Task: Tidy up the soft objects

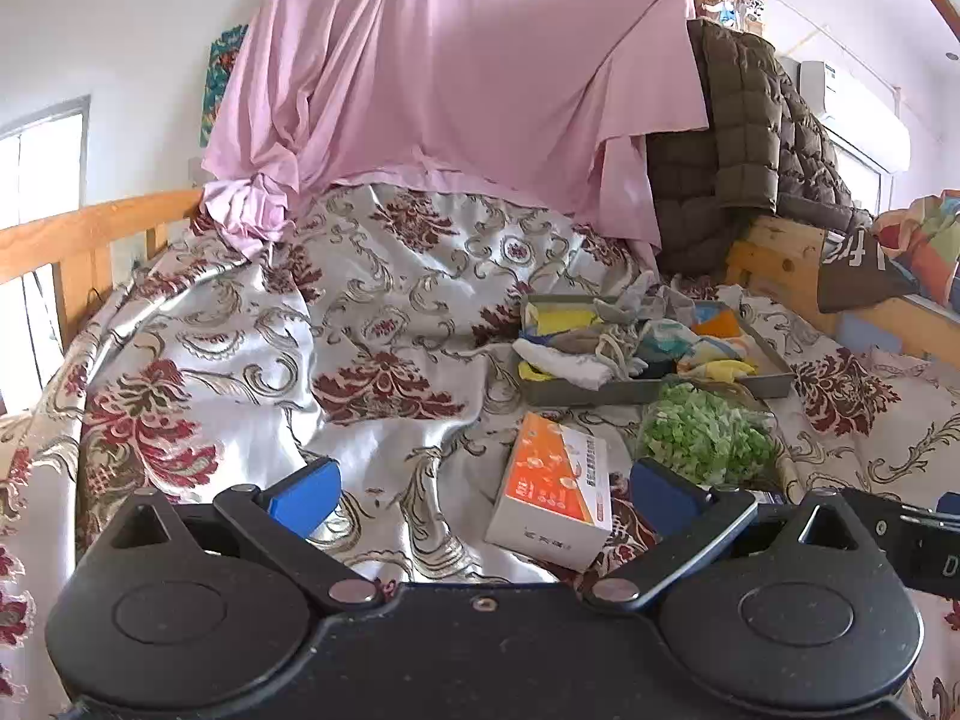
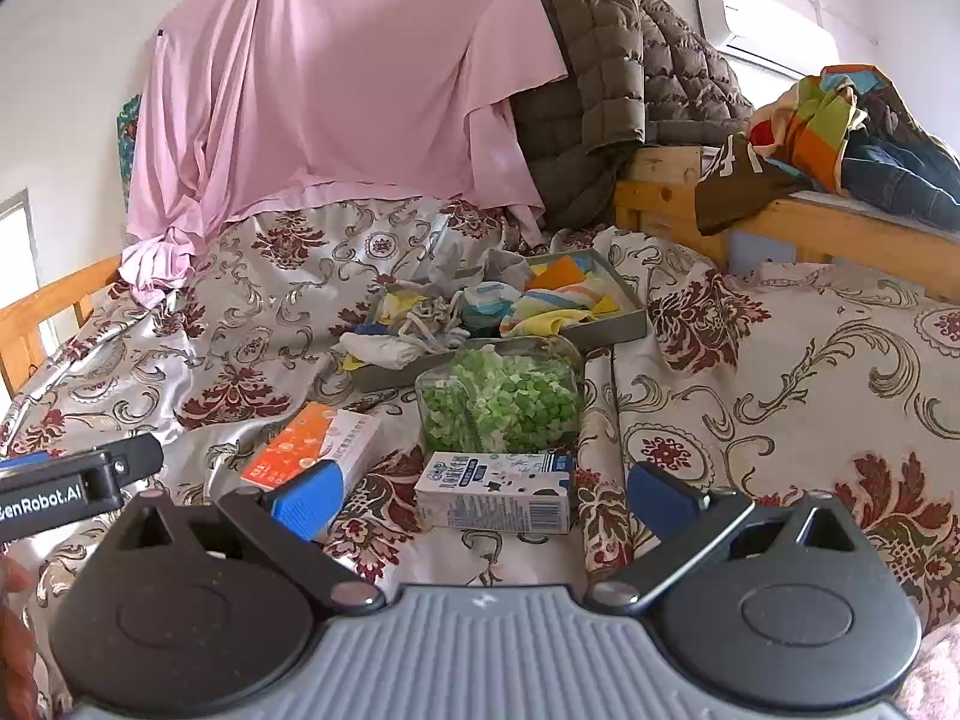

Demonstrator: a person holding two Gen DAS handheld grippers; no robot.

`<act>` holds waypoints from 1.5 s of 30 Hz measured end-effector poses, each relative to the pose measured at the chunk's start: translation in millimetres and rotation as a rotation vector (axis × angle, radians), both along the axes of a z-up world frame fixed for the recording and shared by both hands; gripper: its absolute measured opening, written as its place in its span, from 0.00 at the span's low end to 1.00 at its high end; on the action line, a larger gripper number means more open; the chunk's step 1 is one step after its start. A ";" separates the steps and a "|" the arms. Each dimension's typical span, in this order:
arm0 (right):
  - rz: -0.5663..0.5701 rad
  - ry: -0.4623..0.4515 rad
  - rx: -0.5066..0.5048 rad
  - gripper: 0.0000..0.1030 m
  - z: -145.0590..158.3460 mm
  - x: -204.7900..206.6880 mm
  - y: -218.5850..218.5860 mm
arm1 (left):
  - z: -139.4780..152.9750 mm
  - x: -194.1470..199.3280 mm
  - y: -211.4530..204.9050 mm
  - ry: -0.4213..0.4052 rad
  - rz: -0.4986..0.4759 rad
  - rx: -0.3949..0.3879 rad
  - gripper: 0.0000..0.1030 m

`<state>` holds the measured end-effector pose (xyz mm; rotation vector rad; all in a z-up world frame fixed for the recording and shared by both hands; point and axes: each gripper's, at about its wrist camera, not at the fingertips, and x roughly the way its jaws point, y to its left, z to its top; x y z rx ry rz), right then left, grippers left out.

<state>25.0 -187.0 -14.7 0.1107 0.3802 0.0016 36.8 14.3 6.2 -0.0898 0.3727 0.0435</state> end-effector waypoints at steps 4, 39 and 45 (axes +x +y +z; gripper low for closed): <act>-0.004 -0.013 0.013 1.00 1.3 -2.7 -2.1 | 3.9 -3.5 0.4 -0.027 0.010 0.006 0.99; -0.010 0.038 0.056 1.00 -13.3 -0.3 -6.2 | -12.1 -13.9 -16.6 -0.034 -0.018 0.094 0.99; -0.010 0.040 0.055 1.00 -13.4 0.0 -5.7 | -12.1 -14.2 -17.9 -0.038 -0.013 0.098 0.99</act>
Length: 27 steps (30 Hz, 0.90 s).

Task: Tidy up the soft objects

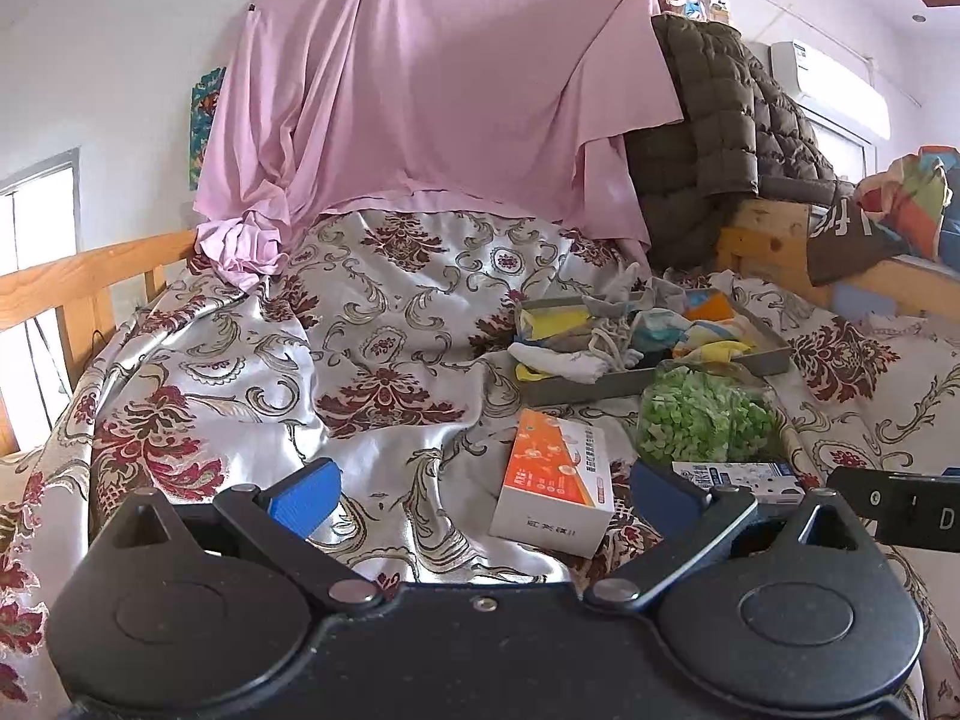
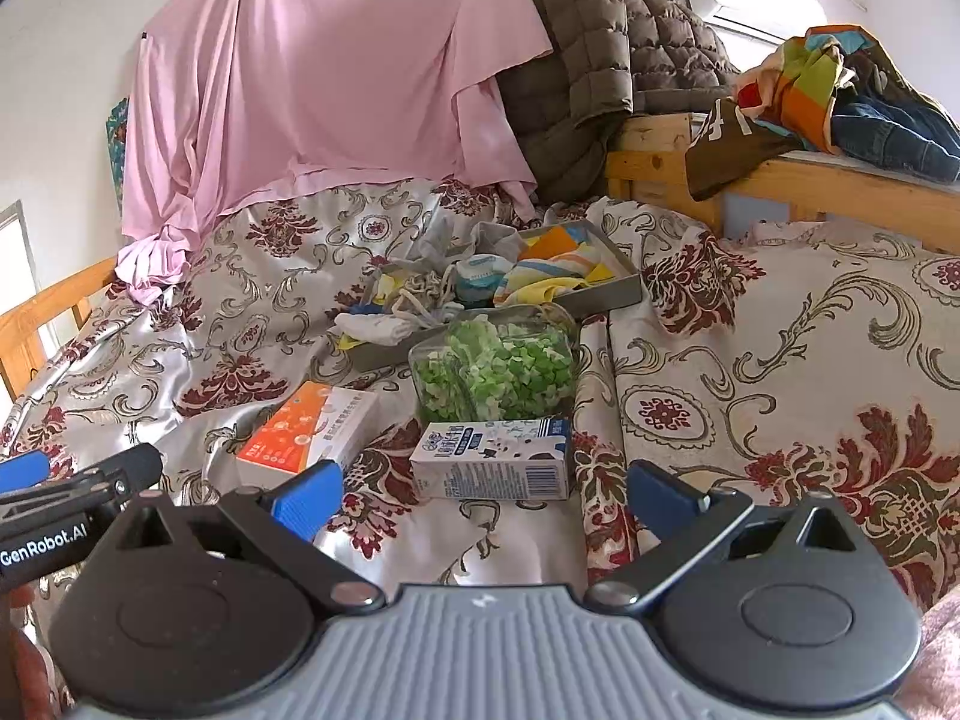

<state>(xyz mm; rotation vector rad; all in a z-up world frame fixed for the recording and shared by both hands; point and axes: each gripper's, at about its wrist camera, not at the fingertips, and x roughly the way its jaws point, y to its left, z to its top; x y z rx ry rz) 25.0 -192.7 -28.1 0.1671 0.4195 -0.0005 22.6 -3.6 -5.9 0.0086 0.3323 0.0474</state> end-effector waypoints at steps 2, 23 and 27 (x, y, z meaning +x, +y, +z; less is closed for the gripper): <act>0.000 0.000 0.000 1.00 0.1 0.0 0.1 | 0.0 -0.1 -0.1 -0.002 0.005 0.000 0.99; 0.003 0.001 -0.003 1.00 -1.1 0.3 -0.4 | -1.3 -0.8 0.8 0.002 0.003 -0.005 0.99; 0.003 0.001 -0.004 1.00 -1.1 0.4 0.0 | -2.1 -1.6 1.3 0.003 0.005 -0.008 0.99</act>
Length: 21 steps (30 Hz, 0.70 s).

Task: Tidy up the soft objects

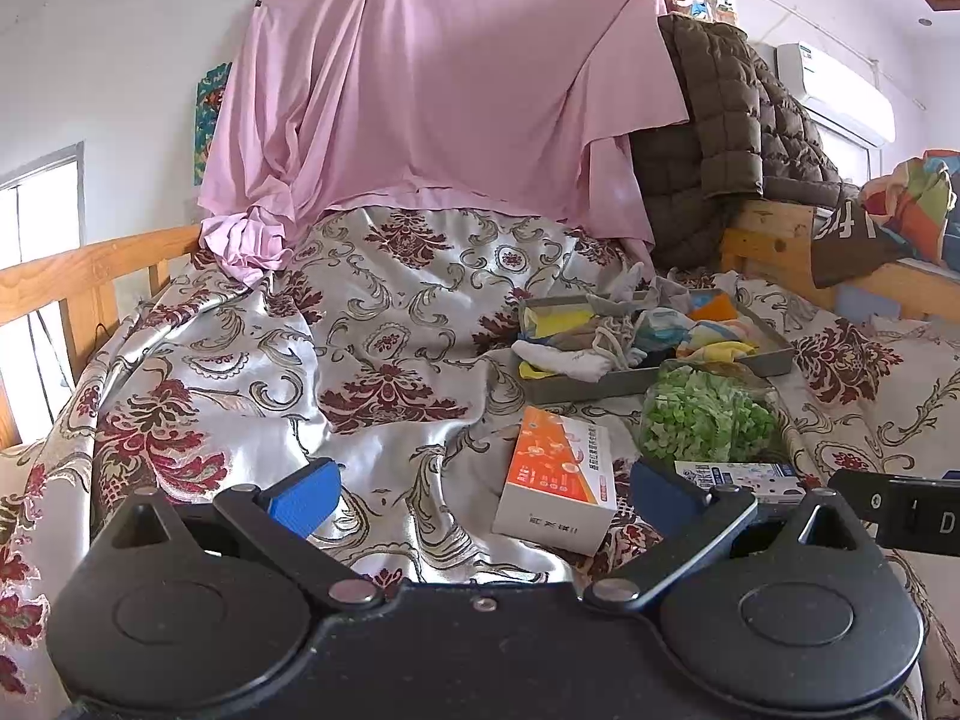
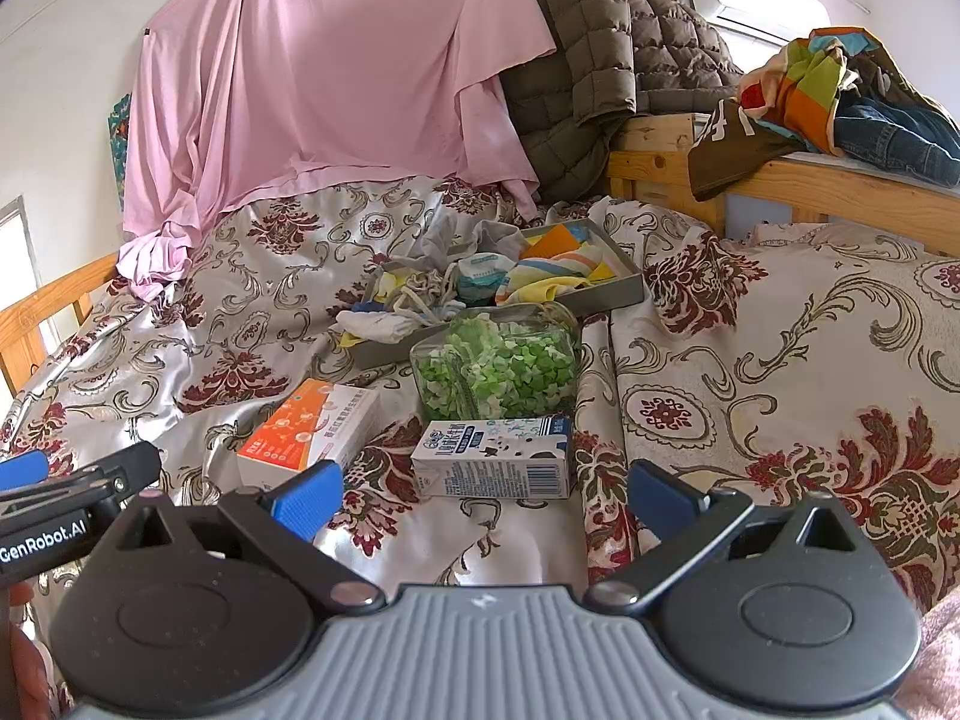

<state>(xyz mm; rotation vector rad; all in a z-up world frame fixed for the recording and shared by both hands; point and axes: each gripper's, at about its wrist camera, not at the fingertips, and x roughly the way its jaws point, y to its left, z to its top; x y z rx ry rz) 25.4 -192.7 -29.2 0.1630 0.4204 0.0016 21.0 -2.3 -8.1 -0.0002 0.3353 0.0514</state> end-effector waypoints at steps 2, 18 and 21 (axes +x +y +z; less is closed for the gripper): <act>0.000 0.000 0.000 1.00 0.1 0.0 0.3 | -0.1 0.2 0.0 0.000 0.000 0.001 0.99; 0.002 -0.001 -0.002 1.00 -0.2 0.3 0.0 | -0.6 -0.1 0.2 0.004 -0.001 -0.002 0.99; 0.002 -0.001 -0.002 1.00 -0.1 0.2 0.1 | -1.3 -0.6 -0.1 0.004 -0.001 -0.002 0.99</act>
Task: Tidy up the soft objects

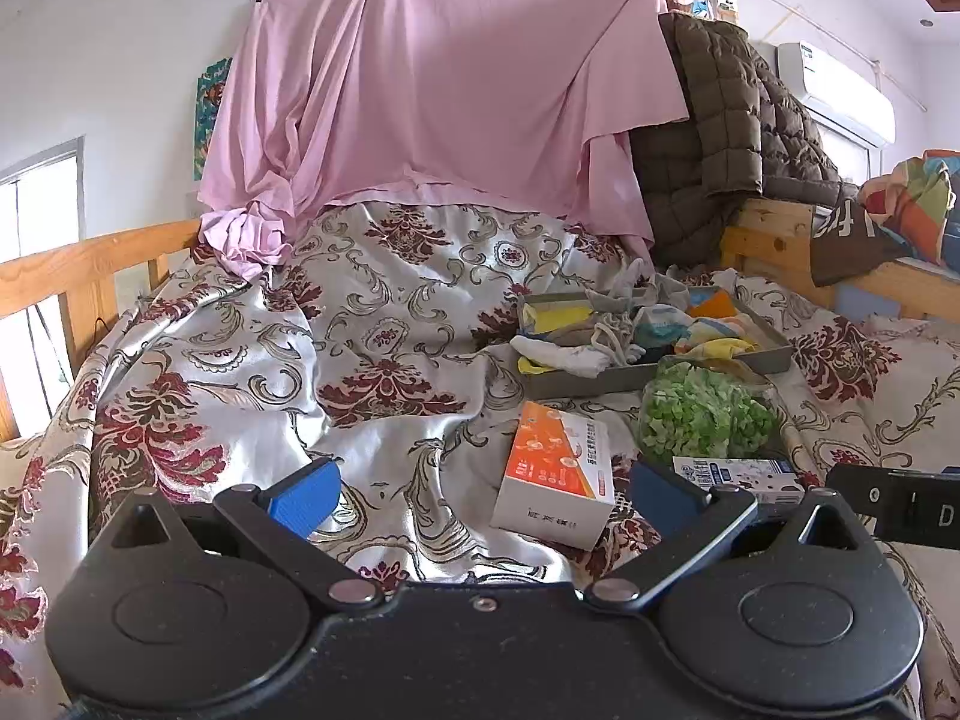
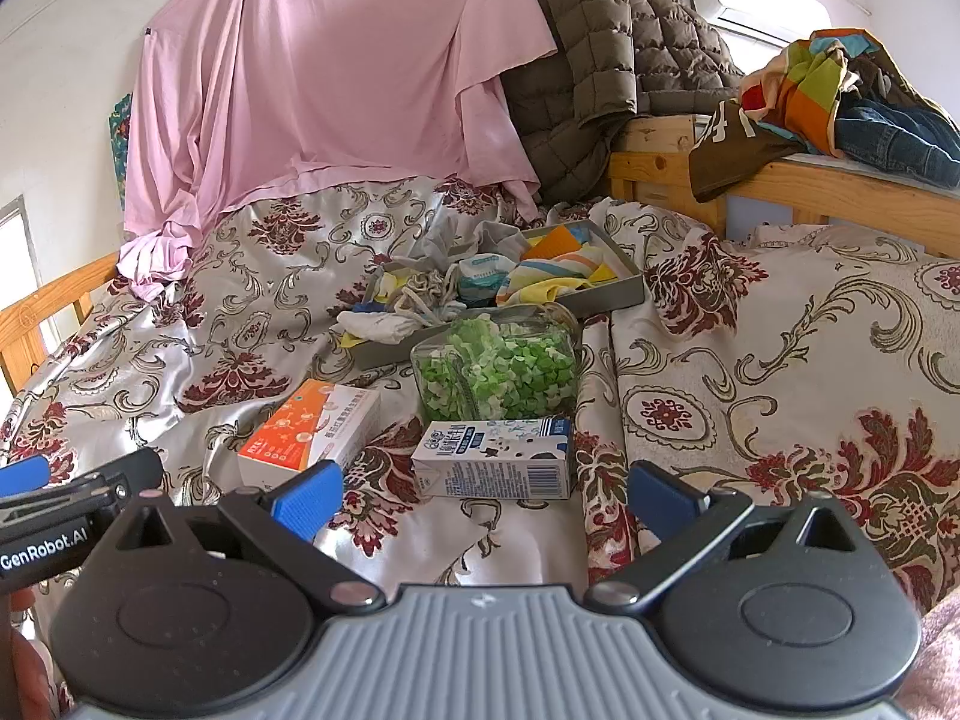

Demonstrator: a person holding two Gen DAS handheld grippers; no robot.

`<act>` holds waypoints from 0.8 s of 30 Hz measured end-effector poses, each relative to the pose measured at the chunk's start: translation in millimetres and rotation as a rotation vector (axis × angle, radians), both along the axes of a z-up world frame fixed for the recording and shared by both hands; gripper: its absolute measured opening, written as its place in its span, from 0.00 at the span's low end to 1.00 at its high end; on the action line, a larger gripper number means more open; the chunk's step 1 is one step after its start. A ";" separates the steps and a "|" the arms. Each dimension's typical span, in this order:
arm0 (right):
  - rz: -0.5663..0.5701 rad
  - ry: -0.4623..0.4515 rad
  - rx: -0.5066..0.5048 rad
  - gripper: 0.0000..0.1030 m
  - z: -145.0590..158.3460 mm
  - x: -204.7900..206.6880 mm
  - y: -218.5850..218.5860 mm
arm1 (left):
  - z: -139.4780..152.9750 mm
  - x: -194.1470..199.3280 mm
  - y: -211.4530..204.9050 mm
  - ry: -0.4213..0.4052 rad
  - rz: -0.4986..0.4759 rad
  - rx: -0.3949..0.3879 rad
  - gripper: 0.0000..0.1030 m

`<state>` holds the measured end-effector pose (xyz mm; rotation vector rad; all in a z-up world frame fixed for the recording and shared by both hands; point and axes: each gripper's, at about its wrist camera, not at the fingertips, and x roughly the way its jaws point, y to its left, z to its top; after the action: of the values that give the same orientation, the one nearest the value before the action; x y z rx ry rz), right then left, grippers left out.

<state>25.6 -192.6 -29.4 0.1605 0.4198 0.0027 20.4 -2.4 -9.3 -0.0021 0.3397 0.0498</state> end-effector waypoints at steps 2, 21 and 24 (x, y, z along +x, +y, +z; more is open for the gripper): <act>0.000 0.000 0.000 1.00 0.0 0.0 0.2 | 0.2 0.1 0.1 0.000 0.000 -0.001 0.99; 0.001 -0.001 -0.002 1.00 0.0 -0.2 -0.9 | -0.7 0.3 1.6 0.032 -0.039 -0.064 0.99; 0.001 -0.001 -0.001 1.00 -0.1 0.0 -0.8 | 1.0 0.1 3.0 0.033 -0.051 -0.093 0.99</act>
<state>25.6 -193.4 -29.4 0.1590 0.4194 0.0036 20.6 0.6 -8.4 -0.0850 0.3742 -0.0167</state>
